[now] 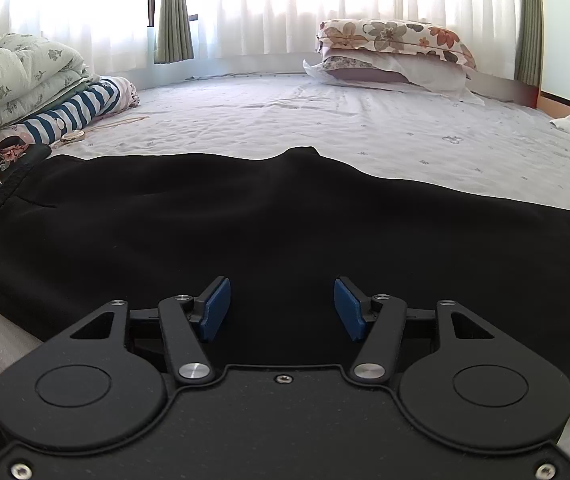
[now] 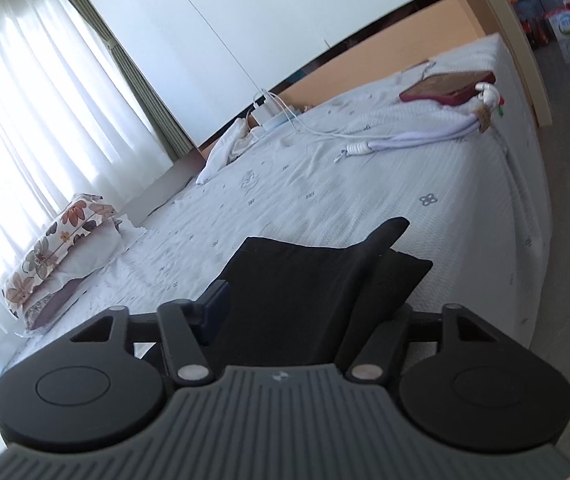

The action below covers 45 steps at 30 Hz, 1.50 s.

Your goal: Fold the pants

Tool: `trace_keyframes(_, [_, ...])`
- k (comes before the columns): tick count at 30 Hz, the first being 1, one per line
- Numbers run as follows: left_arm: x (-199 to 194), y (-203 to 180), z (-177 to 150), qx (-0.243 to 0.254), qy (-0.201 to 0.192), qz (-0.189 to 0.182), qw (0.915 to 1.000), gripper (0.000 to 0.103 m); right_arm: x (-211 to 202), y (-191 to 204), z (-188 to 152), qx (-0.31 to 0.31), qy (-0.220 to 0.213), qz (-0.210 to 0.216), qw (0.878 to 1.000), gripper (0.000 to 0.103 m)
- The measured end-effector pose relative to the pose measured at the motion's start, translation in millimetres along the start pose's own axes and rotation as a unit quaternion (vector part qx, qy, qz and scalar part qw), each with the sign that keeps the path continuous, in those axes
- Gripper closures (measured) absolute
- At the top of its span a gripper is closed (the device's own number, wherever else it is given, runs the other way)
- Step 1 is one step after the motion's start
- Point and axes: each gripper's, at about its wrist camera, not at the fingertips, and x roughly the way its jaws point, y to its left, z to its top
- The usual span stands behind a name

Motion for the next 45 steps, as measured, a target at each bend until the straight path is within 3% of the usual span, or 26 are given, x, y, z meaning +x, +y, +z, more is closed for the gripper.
trace_keyframes(4, [0.1,0.7,0.0,0.000,0.000,0.000,1.0000,0.046,12.2,-6.4,5.8,0.015,0.013,-0.003,1.000,0.058])
trace_keyframes(10, [-0.4,13.4,4.7,-0.008,0.005,0.008,0.9999,0.043,20.9,-6.9,22.0,-0.022,0.088,0.034,0.995,0.059])
trace_keyframes(15, [0.2,29.2,8.0,-0.033,0.007,0.015,0.9993,0.043,21.6,-13.9,28.2,-0.031,0.125,0.029,0.991,0.092])
trace_keyframes(20, [-1.8,42.8,11.9,-0.050,0.005,0.005,0.9987,0.041,10.7,12.5,27.0,-0.064,0.123,0.038,0.990,0.095])
trace_keyframes(25, [-5.1,55.0,11.9,-0.079,0.002,-0.003,0.9969,0.039,-4.3,84.8,20.7,-0.109,0.141,0.102,0.979,0.095])
trace_keyframes(28, [-9.8,61.5,8.5,-0.090,-0.004,-0.014,0.9958,0.038,-10.1,143.5,-2.4,-0.152,0.172,0.145,0.962,0.095])
trace_keyframes(31, [-15.8,69.0,4.2,-0.098,-0.010,-0.020,0.9949,0.038,-19.6,206.9,-44.5,-0.200,0.213,0.195,0.936,0.095])
trace_keyframes(36, [-23.7,83.9,-0.5,-0.120,-0.011,-0.033,0.9922,0.038,-52.0,291.2,-147.6,-0.290,0.280,0.277,0.872,0.095])
trace_keyframes(39, [-25.7,89.4,-0.6,-0.125,-0.015,-0.038,0.9914,0.038,-77.1,311.7,-198.5,-0.330,0.307,0.308,0.838,0.095])
trace_keyframes(42, [-24.4,94.7,-0.1,-0.132,-0.016,-0.044,0.9901,0.038,-97.7,316.6,-227.1,-0.357,0.314,0.313,0.822,0.094])
trace_keyframes(45, [-23.9,94.4,-0.4,-0.133,-0.017,-0.044,0.9900,0.038,-105.9,311.5,-233.9,-0.351,0.329,0.320,0.816,0.092])
